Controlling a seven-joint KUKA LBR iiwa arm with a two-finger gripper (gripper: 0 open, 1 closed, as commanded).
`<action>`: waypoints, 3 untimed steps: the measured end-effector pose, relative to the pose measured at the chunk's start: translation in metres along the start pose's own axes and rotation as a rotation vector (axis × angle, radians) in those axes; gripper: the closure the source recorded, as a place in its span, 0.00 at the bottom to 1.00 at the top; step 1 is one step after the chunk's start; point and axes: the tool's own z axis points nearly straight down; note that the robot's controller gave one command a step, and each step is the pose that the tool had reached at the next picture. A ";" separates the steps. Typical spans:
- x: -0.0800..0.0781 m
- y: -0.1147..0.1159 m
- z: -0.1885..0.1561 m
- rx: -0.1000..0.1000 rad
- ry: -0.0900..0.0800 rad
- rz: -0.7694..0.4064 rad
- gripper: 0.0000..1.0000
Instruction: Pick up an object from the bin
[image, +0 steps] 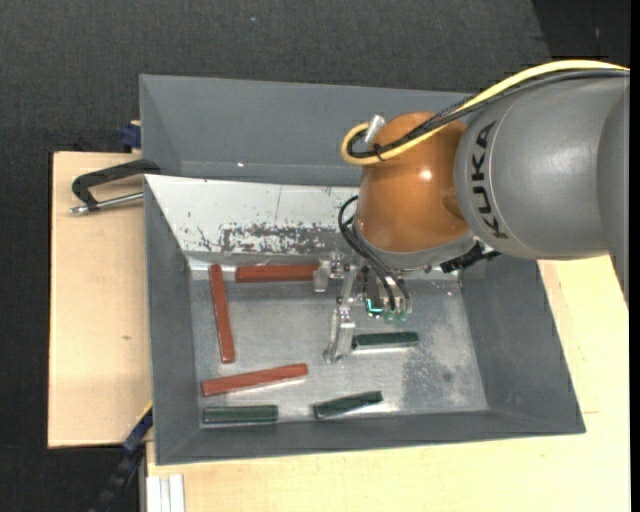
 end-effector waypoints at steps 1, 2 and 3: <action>-0.002 0.000 -0.005 -0.001 -0.009 0.002 0.00; 0.017 0.000 0.050 -0.002 -0.015 0.011 0.00; 0.022 -0.048 0.051 -0.003 -0.006 0.054 0.00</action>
Offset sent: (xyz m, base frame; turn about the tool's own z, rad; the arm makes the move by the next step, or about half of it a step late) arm -0.0283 -0.0005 -0.0775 0.0162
